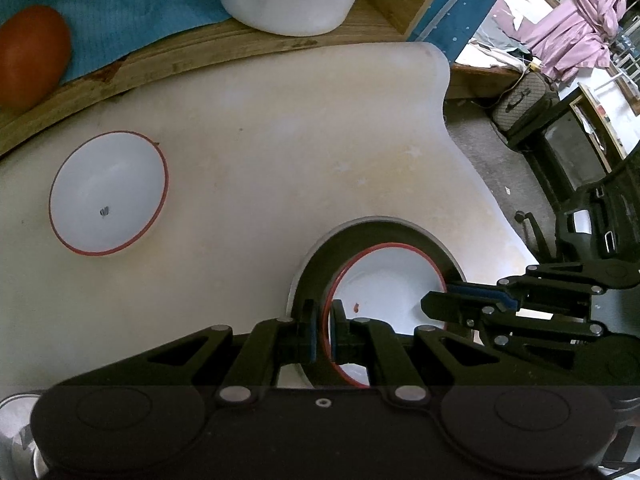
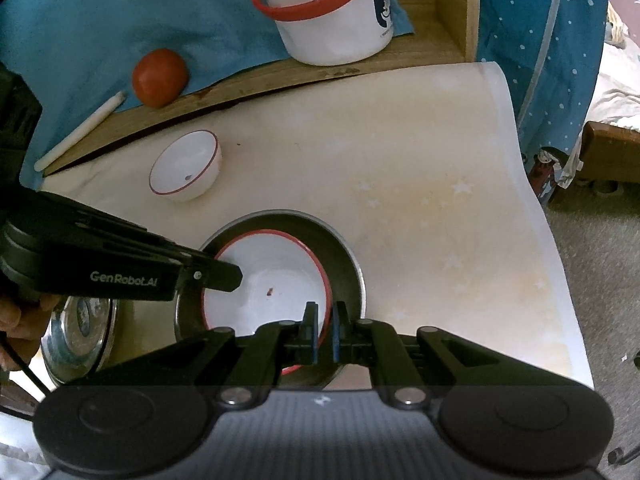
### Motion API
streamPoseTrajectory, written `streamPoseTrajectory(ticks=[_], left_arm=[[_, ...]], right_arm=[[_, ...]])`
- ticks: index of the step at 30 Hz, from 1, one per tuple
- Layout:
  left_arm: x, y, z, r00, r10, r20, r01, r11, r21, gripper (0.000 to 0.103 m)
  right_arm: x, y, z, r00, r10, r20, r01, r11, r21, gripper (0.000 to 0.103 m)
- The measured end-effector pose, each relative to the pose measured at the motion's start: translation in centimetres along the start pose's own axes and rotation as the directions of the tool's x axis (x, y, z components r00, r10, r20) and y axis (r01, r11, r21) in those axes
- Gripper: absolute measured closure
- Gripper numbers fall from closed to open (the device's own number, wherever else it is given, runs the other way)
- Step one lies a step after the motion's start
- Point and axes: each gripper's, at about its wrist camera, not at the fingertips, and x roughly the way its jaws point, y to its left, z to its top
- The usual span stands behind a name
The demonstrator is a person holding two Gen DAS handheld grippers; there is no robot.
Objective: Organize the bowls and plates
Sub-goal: 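Lower the white bowl inside the steel bowl and open both grippers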
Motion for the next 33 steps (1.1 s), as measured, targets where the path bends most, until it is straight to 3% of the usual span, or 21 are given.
streamPoseTrajectory(ticks=[10, 20, 29, 33], left_arm=[[-0.4, 0.2, 0.0, 1.0, 0.011, 0.011, -0.011, 1.0, -0.014, 0.098], [-1.9, 0.1, -0.1, 0.999, 0.005, 0.04, -0.005, 1.0, -0.005, 0.092], [-5.4, 1.3, -0.2, 0.992, 0.01, 0.129, -0.007, 1.0, -0.029, 0.087], [-7.2, 2.9, -0.4, 0.984, 0.039, 0.175, -0.028, 0.997, -0.065, 0.074]], right_arm=[[0.1, -0.4, 0.0, 1.0, 0.009, 0.006, -0.009, 1.0, 0.004, 0.094], [-1.1, 0.0, 0.0, 0.999, -0.014, 0.044, 0.015, 1.0, -0.003, 0.089], [-3.0, 0.9, 0.5, 0.994, -0.026, 0.104, 0.028, 0.999, -0.016, 0.085], [-3.4, 1.7, 1.0, 0.992, -0.013, 0.129, 0.016, 1.0, -0.025, 0.078]])
